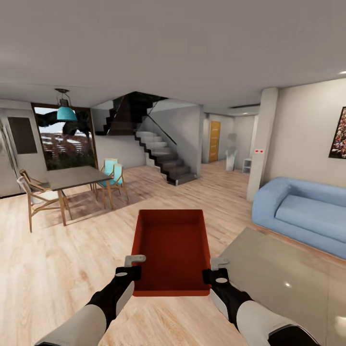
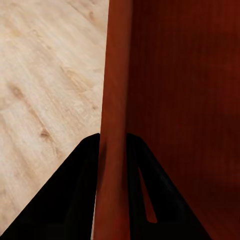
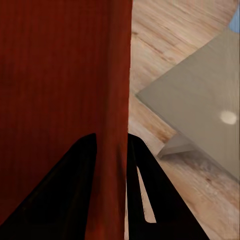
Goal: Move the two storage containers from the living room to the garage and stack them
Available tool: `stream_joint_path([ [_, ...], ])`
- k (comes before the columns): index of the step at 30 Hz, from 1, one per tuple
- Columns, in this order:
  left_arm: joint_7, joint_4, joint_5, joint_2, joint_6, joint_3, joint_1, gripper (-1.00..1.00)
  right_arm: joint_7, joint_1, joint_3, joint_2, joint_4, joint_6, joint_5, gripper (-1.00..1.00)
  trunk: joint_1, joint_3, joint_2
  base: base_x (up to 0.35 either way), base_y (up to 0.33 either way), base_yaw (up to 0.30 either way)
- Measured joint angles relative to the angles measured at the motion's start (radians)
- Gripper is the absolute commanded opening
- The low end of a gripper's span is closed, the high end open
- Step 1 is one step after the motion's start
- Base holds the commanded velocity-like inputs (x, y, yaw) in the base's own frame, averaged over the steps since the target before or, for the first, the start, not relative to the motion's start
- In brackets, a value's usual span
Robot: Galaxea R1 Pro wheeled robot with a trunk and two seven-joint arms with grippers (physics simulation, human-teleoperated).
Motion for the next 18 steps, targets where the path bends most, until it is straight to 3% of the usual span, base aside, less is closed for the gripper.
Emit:
stream_joint_path([
  [18, 0.000, 0.000, -0.001, 0.000, 0.000, 0.000, 0.000, -1.00, 0.000, 0.000, 0.000, 0.000, 0.000, 0.000, 0.000, -1.00, 0.000, -0.007, 0.000, 0.000, 0.000, 0.289],
])
